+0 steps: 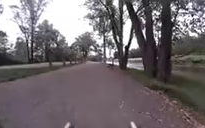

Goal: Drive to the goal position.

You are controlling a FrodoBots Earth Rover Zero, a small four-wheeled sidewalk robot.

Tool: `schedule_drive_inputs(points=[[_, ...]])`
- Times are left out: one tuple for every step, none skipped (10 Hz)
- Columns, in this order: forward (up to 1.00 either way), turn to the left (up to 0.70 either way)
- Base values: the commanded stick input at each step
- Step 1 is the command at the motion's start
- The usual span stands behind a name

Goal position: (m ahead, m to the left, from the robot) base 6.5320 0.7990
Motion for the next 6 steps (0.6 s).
schedule_drive_inputs(points=[[0.70,0.24],[0.70,0.12],[0.70,0.00],[0.70,0.00],[0.70,0.00],[0.70,0.00]])
